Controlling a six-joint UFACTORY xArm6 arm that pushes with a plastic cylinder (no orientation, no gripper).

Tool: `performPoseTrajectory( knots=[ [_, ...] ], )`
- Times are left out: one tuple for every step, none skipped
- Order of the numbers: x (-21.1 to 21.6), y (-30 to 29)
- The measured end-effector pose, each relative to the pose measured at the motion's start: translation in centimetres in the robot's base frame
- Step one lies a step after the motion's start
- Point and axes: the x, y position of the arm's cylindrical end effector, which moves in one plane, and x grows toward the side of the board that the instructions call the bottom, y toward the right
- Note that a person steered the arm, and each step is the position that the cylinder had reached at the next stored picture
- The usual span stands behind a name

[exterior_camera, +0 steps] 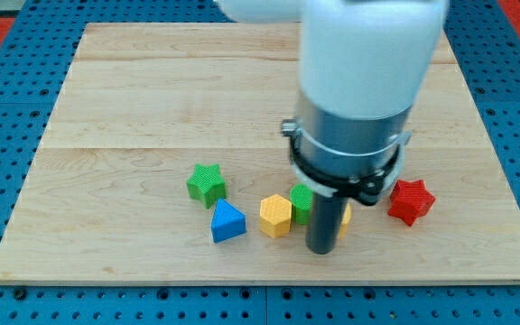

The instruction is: Push the blue triangle slightly towards the right side

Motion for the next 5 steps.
performPoseTrajectory(
  knots=[
    [1.5,-1.7],
    [1.5,-9.8],
    [-0.1,-18.7],
    [-1.3,-14.0],
    [-0.3,-6.9]
  ],
)
